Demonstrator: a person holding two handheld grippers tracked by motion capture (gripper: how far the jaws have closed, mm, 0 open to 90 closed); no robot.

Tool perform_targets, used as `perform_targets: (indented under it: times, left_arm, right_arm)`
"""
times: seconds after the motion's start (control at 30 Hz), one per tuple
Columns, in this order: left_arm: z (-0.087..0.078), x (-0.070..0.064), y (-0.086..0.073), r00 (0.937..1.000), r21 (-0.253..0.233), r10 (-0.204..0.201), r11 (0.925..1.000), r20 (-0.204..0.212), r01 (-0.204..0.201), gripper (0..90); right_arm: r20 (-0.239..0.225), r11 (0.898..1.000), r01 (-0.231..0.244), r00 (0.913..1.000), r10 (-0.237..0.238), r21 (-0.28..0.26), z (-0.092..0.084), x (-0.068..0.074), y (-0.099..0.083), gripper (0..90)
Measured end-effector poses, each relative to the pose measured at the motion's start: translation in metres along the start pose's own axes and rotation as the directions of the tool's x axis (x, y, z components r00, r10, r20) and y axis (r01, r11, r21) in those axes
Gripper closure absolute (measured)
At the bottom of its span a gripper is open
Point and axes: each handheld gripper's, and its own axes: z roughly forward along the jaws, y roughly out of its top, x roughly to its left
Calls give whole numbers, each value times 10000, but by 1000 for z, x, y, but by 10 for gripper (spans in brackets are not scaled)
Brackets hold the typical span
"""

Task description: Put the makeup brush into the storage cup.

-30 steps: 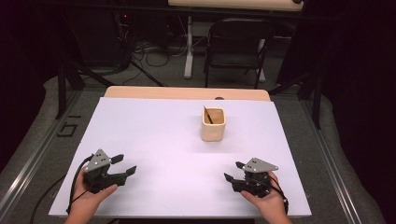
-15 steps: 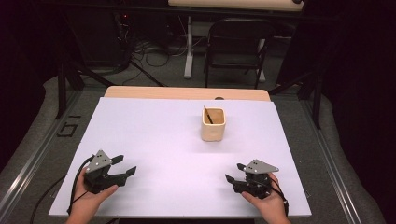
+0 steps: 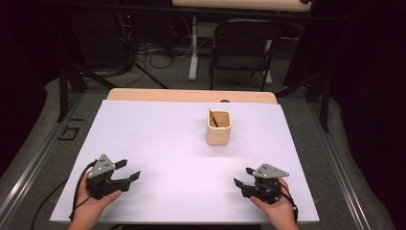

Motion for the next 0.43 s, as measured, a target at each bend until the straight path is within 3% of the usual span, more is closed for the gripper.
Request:
perform_targets:
  times: [0.43]
  left_arm:
    - [0, 3, 0, 9999, -87, -79, 9999, -120, 78, 315]
  right_arm:
    - [51, 10000, -46, 10000, 47, -72, -2, -1, 0, 360]
